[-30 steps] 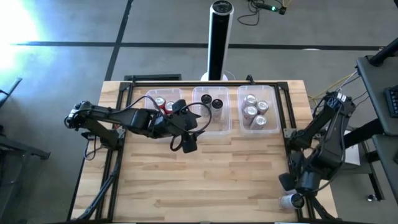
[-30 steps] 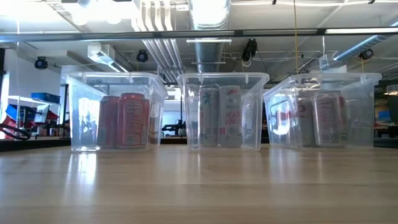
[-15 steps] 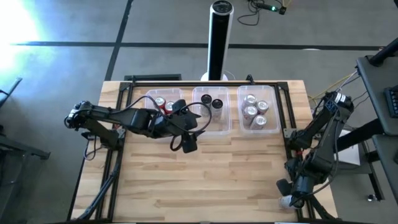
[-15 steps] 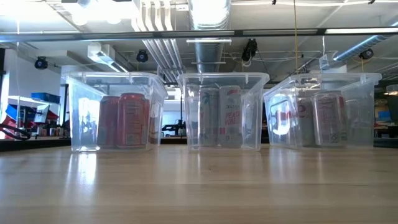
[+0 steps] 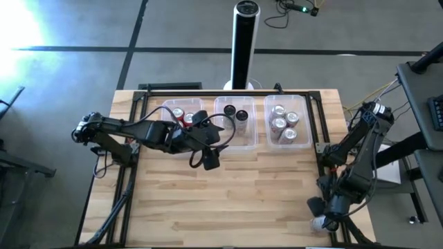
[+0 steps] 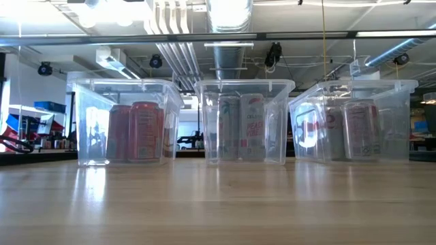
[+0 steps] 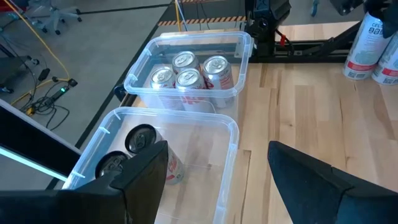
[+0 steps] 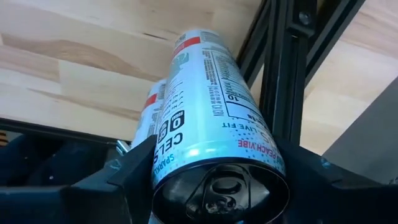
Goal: Sort soda cans
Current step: Put the top white-pink soda can into the middle transparent bin
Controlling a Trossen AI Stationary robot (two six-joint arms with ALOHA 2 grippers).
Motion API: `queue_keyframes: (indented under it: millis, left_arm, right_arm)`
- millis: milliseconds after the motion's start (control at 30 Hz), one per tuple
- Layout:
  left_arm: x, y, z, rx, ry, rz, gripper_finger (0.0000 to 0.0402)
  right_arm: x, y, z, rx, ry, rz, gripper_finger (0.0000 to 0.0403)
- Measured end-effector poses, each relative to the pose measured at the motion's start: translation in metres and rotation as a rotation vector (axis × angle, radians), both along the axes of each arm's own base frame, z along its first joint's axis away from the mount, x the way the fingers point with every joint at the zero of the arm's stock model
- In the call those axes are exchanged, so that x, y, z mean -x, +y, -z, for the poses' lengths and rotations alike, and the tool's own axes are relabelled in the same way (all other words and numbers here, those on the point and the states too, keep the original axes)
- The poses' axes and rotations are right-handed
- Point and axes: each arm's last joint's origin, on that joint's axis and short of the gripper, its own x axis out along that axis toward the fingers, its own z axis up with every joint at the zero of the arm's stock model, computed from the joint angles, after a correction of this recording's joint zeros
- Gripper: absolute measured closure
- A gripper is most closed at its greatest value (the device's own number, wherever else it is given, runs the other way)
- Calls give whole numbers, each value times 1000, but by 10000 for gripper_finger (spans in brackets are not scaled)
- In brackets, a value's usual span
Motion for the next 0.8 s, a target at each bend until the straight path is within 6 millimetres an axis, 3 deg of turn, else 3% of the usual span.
queue_keyframes:
  millis: [233,500,800]
  left_arm:
    - [0,0,0,-7,-2,5,141]
    - [5,-1,-3,-24,24,55,141]
    - [48,5,-57,-10,-69,67,141]
  right_arm:
    - [-15,-6,-6,23,-80,53,154]
    - [-54,-27,-50,94,-327,108,154]
    - [-117,-60,-121,300,-629,-63,154]
